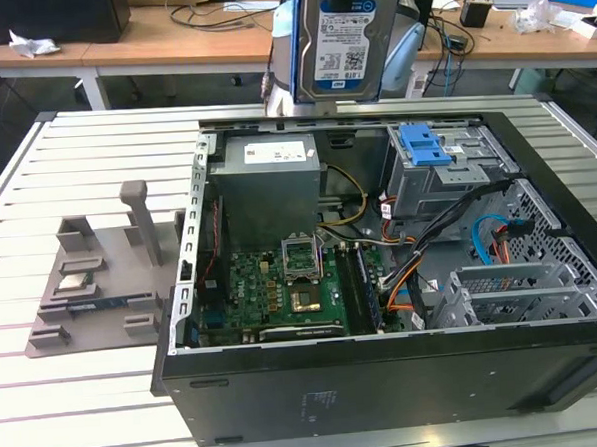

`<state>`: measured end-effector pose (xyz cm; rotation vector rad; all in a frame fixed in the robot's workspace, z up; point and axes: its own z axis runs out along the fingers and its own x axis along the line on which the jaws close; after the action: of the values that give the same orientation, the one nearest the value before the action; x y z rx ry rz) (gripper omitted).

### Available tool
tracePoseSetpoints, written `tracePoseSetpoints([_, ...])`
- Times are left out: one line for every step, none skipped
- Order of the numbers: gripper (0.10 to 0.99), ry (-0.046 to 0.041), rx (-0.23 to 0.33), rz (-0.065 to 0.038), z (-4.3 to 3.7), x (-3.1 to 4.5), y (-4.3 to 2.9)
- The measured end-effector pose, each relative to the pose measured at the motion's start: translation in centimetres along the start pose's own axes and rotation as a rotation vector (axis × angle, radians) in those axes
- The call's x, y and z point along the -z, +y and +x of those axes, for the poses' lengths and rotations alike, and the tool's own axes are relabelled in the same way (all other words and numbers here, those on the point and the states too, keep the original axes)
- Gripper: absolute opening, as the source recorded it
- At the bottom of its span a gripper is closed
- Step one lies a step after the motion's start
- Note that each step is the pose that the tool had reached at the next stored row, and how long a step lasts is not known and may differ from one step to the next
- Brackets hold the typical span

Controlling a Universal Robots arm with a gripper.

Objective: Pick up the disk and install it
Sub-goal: 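Pick up the disk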

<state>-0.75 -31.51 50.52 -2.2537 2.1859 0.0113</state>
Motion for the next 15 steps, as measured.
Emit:
tracePoseSetpoints([0.365,-0.0001,0.0,0.0,0.32,-0.01,0.01])
tracePoseSetpoints([0.365,-0.0001,0.0,0.0,0.77,0.0,0.03])
tracePoseSetpoints([0.365,0.0,0.0,0.0,0.98,0.0,0.03])
tracePoseSetpoints([0.365,-0.0001,0.0,0.0,1.18,-0.01,0.04])
tracePoseSetpoints([0.365,0.0,0.0,0.0,1.4,0.0,0.04])
tracePoseSetpoints([0.365,-0.0001,0.0,0.0,1.62,-0.01,0.05])
tracePoseSetpoints([0.365,-0.0001,0.0,0.0,1.85,-0.01,0.06])
tracePoseSetpoints([0.365,-0.0001,0.0,0.0,2.02,-0.01,0.06])
tracePoseSetpoints([0.365,0.0,0.0,0.0,2.12,-0.01,0.07])
tracePoseSetpoints([0.365,0.0,0.0,0.0,2.2,-0.01,0.07])
tracePoseSetpoints([0.365,0.0001,0.0,0.0,2.46,-0.02,0.08])
tracePoseSetpoints([0.365,0.0001,0.0,0.0,2.74,-0.03,0.09])
tracePoseSetpoints([0.365,0.0001,0.0,0.0,3.11,-0.03,0.1])
tracePoseSetpoints([0.365,0.0001,0.0,0.0,3.46,-0.03,0.11])
tracePoseSetpoints([0.365,0.0,0.0,0.0,3.8,-0.04,0.12])
